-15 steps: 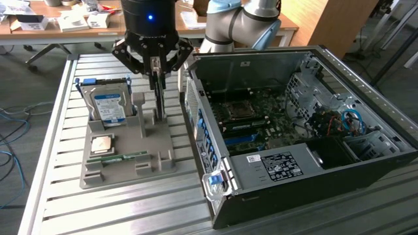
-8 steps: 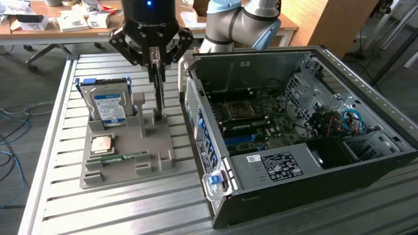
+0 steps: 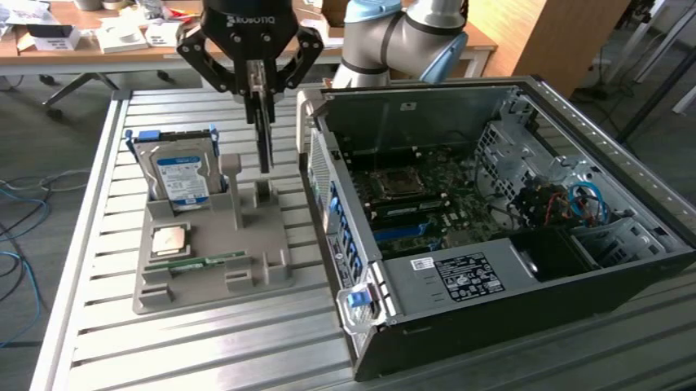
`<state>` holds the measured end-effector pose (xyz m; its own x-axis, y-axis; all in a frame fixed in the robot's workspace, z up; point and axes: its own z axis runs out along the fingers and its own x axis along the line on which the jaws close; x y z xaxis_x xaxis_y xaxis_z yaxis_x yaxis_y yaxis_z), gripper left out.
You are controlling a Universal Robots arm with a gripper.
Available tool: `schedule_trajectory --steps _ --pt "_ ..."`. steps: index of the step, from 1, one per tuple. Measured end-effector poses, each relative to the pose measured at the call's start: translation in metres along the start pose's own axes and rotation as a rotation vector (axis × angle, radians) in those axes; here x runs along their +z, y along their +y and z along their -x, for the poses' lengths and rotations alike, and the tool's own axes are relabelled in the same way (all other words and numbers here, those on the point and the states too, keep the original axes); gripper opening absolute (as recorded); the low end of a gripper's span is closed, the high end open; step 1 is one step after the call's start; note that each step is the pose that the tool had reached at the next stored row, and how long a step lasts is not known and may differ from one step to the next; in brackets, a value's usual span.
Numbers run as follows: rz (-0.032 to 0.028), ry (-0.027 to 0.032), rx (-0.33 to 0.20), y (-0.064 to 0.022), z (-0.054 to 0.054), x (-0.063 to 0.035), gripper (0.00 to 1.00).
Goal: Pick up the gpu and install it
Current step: 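Pick up the gpu and move the gpu toward the slot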
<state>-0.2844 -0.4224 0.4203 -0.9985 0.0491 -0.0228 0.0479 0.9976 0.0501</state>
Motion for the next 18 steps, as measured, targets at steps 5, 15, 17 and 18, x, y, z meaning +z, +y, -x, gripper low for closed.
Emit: schedule_trajectory --steps 5,15,17,18 --pt "0.0001 -0.0001 0.0 0.0005 0.0 -0.01 0.26" --pt "0.0 0.0 0.0 0.0007 0.0 -0.0133 0.26" --pt "0.0001 0.0 0.0 0.0006 0.0 -0.0136 0.26" --pt "0.0 0.0001 0.0 0.0006 0.0 -0.014 0.26"
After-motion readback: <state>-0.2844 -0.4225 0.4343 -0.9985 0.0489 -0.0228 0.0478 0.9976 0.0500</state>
